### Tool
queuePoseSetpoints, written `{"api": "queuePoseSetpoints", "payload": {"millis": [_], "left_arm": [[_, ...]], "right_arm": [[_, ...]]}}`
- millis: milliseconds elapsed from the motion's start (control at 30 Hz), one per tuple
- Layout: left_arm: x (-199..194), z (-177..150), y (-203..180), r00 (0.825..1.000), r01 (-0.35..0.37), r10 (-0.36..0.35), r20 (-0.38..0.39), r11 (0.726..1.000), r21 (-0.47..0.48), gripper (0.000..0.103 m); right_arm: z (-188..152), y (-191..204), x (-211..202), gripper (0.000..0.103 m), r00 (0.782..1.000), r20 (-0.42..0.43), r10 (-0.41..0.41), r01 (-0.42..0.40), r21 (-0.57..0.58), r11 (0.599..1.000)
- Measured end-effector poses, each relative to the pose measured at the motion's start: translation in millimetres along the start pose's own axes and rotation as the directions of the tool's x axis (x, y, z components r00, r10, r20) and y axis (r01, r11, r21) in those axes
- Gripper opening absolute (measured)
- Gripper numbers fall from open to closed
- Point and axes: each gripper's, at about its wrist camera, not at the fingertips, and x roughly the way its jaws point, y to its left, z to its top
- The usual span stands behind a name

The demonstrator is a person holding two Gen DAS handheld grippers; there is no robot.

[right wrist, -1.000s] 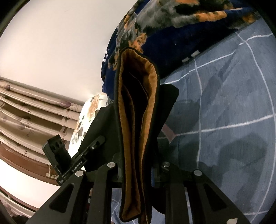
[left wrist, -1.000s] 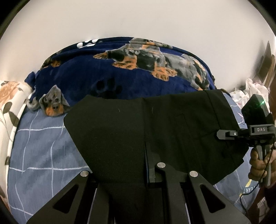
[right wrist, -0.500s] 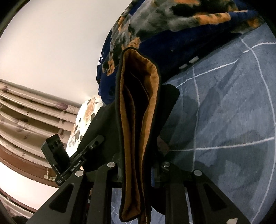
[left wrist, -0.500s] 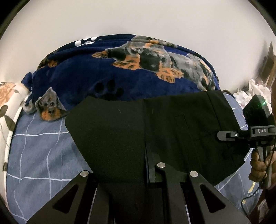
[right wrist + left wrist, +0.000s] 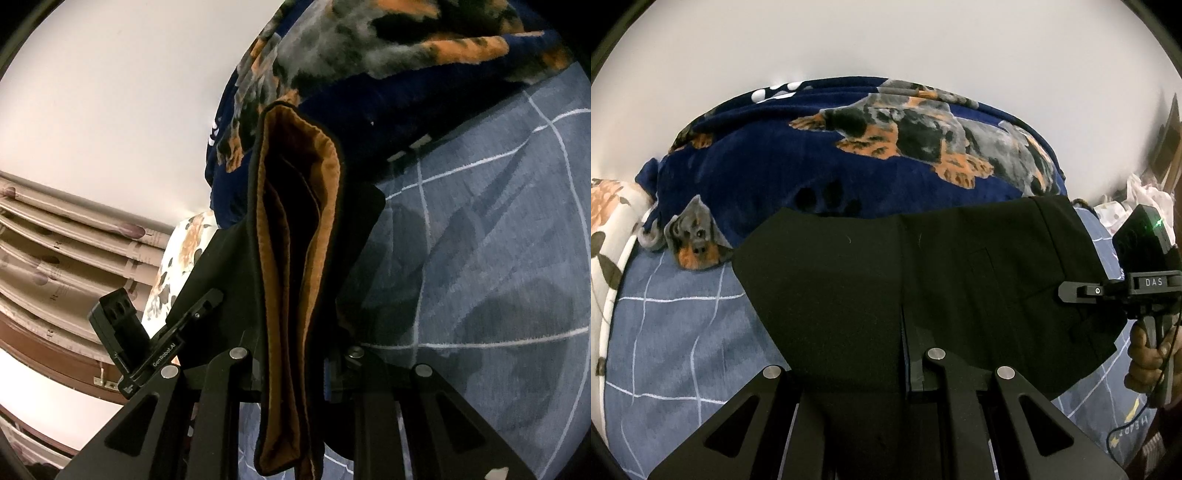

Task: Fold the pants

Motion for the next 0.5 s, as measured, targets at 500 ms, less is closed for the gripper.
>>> {"api": "queuePoseSetpoints", "payload": {"millis": [500], "left_arm": [[12, 0, 9, 1.000, -0.010, 0.010, -0.013, 1.000, -0.015, 0.010]], "right_arm": [[0, -4, 0, 0.019, 1.000, 0.006, -0.006, 0.006, 0.013, 1.000]]}}
